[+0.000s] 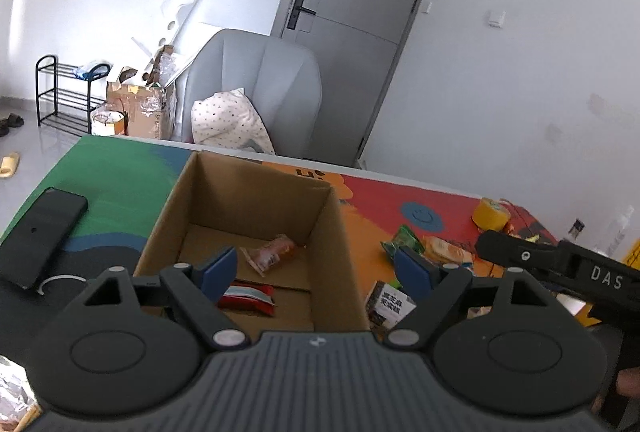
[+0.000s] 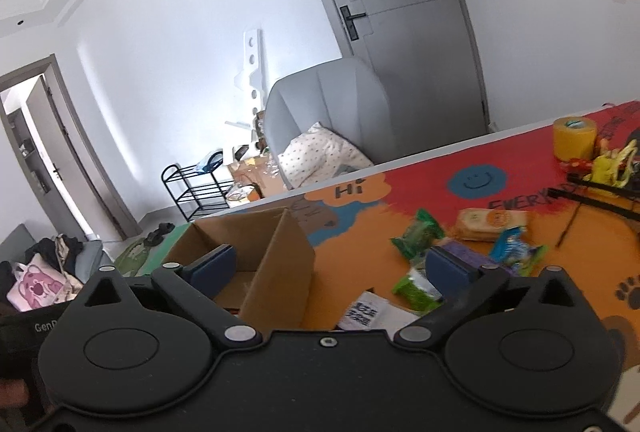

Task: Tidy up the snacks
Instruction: 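Move both tools back over the snack pile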

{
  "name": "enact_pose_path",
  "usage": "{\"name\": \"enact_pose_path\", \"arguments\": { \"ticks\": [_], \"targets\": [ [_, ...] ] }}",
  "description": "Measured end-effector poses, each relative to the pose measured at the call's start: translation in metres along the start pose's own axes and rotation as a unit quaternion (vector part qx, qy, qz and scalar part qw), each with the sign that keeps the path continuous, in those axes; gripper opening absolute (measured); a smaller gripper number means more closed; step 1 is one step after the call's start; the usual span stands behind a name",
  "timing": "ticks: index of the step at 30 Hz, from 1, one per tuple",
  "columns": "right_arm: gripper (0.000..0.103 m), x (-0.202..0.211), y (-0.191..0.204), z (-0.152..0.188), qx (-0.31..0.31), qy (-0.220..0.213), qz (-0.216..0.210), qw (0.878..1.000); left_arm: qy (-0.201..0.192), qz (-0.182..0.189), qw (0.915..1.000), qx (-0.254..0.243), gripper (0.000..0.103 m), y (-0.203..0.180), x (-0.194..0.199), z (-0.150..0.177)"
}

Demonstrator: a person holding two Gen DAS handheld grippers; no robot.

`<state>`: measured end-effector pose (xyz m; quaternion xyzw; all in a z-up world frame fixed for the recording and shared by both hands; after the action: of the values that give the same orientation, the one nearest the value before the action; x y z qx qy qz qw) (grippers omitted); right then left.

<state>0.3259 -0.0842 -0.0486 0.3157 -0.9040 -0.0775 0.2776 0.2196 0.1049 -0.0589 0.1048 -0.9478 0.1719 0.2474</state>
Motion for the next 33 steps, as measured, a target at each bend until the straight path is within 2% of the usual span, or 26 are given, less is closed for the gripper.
{"name": "enact_pose_path", "arguments": {
  "ticks": [11,24,33],
  "targets": [
    [0.103,0.033,-0.034,0.008,-0.011,0.005,0.03,0.999,0.019,0.004,0.9996,-0.023,0.089,-0.026,0.005,0.012],
    [0.103,0.073,-0.077,0.022,-0.009,0.015,0.092,0.996,0.027,0.022,0.9977,-0.058,0.089,-0.066,0.018,0.03],
    [0.103,0.087,-0.095,0.032,-0.012,0.027,0.099,0.995,0.035,0.035,0.996,-0.073,0.089,-0.085,0.021,0.041]
  ]
}}
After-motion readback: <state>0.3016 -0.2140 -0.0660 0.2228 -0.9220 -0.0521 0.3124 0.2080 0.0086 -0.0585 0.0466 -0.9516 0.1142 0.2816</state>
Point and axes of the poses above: each gripper's, at about its wrist camera, not at the fingertips, and x roughly against the way its jaws point, y to its left, z to its underside, the point moved 10 cm from there along -x, roughly the way its jaws point
